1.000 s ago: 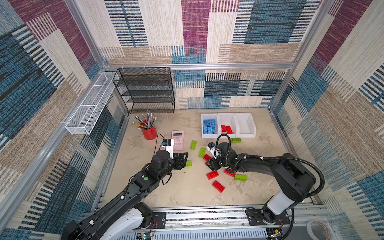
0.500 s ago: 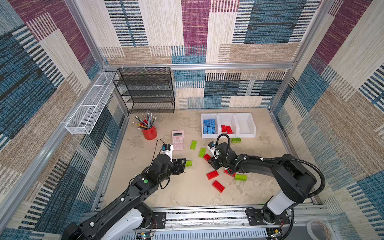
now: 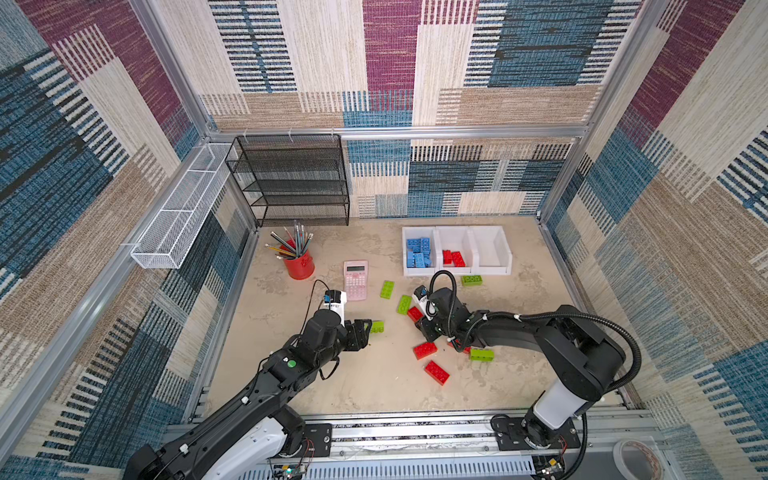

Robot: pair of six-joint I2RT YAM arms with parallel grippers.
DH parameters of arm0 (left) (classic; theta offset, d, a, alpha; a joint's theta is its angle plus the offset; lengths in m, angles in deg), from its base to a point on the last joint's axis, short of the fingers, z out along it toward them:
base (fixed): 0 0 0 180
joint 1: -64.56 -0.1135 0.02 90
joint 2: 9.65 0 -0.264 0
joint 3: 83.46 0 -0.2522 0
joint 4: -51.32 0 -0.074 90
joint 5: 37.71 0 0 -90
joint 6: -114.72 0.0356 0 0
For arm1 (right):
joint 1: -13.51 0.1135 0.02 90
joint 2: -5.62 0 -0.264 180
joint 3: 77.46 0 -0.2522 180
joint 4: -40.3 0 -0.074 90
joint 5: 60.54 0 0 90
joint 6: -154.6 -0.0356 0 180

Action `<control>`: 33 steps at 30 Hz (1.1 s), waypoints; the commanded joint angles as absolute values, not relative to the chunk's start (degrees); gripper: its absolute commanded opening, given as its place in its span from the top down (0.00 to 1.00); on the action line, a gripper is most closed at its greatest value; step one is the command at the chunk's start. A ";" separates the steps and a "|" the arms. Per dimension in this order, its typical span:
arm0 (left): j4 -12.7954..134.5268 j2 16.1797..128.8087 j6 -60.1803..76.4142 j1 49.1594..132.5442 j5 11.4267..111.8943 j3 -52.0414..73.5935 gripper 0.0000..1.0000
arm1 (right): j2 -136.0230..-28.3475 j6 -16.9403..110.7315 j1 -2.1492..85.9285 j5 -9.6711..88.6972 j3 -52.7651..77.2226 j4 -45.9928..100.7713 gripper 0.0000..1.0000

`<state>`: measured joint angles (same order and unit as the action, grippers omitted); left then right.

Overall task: Sort the legos into containers by color
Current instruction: 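Lift the red brick with the right gripper and drop it into the middle compartment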

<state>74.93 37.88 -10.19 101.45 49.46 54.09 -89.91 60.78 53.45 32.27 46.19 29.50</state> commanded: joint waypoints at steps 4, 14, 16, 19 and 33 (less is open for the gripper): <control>74.45 38.14 -11.05 101.49 50.04 54.81 0.31 | -87.77 58.24 53.58 30.70 45.91 30.33 0.66; 71.60 41.76 -10.78 101.47 52.85 54.59 0.31 | -83.79 55.21 52.00 26.69 42.39 26.66 0.66; 71.11 42.66 -10.79 101.44 53.30 54.50 0.31 | -83.21 54.40 50.59 26.79 41.07 25.98 0.66; 68.79 43.67 -11.05 101.47 53.93 55.19 0.31 | -82.08 53.10 47.26 28.10 39.17 24.82 0.66; 58.76 61.47 -10.27 101.56 59.32 48.53 0.31 | -88.30 50.53 30.33 37.66 27.28 24.43 0.66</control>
<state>62.65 58.84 -10.17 101.49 56.72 50.31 -86.46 51.73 31.55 34.89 29.01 23.66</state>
